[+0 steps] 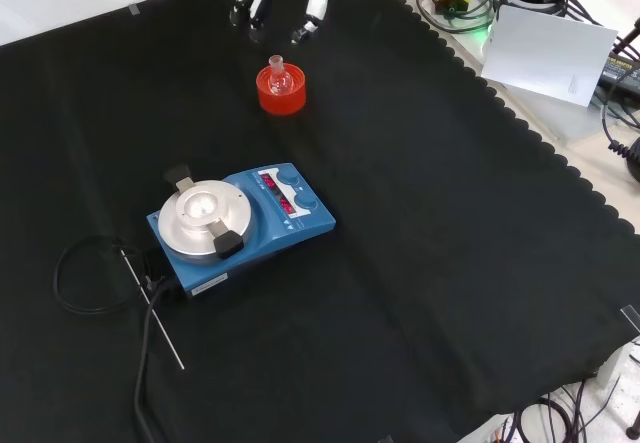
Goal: Pick up the round-bottom flask.
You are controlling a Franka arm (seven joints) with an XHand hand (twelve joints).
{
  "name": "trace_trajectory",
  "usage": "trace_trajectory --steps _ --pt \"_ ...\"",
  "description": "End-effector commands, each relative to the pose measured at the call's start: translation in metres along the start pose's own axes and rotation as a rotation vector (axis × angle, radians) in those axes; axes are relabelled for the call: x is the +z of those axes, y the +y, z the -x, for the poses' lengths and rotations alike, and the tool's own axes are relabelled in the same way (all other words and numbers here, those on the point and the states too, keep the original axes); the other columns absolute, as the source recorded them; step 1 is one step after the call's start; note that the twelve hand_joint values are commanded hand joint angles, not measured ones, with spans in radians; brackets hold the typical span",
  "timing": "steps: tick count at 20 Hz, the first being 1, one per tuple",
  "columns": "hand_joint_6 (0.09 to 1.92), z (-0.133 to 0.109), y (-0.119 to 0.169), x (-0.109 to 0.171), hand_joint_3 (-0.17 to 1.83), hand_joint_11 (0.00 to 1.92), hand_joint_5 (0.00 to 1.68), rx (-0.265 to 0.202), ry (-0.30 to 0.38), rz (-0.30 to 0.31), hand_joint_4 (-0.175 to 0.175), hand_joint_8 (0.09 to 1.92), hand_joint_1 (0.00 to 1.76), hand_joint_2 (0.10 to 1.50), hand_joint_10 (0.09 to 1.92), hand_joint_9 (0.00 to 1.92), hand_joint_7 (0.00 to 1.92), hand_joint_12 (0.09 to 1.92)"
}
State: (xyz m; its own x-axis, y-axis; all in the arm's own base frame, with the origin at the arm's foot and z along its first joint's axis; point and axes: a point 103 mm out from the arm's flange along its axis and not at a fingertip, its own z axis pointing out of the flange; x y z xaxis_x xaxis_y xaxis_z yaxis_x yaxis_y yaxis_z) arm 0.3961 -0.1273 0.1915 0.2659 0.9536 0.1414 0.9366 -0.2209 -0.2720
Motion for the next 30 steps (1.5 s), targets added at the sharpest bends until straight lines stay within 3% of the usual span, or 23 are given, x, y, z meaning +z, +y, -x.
trace_trajectory --steps 1,3,11,17,30 --pt "0.59 0.011 0.014 0.015 0.65 0.06 0.66 0.026 -0.007 0.037 -0.041 0.64 0.90 0.66 0.69 0.33 0.15 1.43" --pt "0.61 0.016 0.014 0.019 0.66 0.06 0.63 0.033 -0.013 0.064 -0.041 0.64 0.90 0.66 0.70 0.33 0.15 1.43" --pt "0.62 0.031 0.015 0.040 0.67 0.06 0.57 0.034 -0.005 0.078 -0.041 0.65 0.91 0.65 0.70 0.34 0.15 1.44" --pt "0.65 0.034 0.013 0.050 0.70 0.20 0.53 0.015 0.004 0.113 -0.048 0.68 0.91 0.64 0.68 0.48 0.28 1.39" --pt "0.67 0.037 0.019 0.061 0.70 0.21 0.55 -0.001 0.024 0.113 -0.055 0.69 0.90 0.63 0.67 0.49 0.31 1.39"
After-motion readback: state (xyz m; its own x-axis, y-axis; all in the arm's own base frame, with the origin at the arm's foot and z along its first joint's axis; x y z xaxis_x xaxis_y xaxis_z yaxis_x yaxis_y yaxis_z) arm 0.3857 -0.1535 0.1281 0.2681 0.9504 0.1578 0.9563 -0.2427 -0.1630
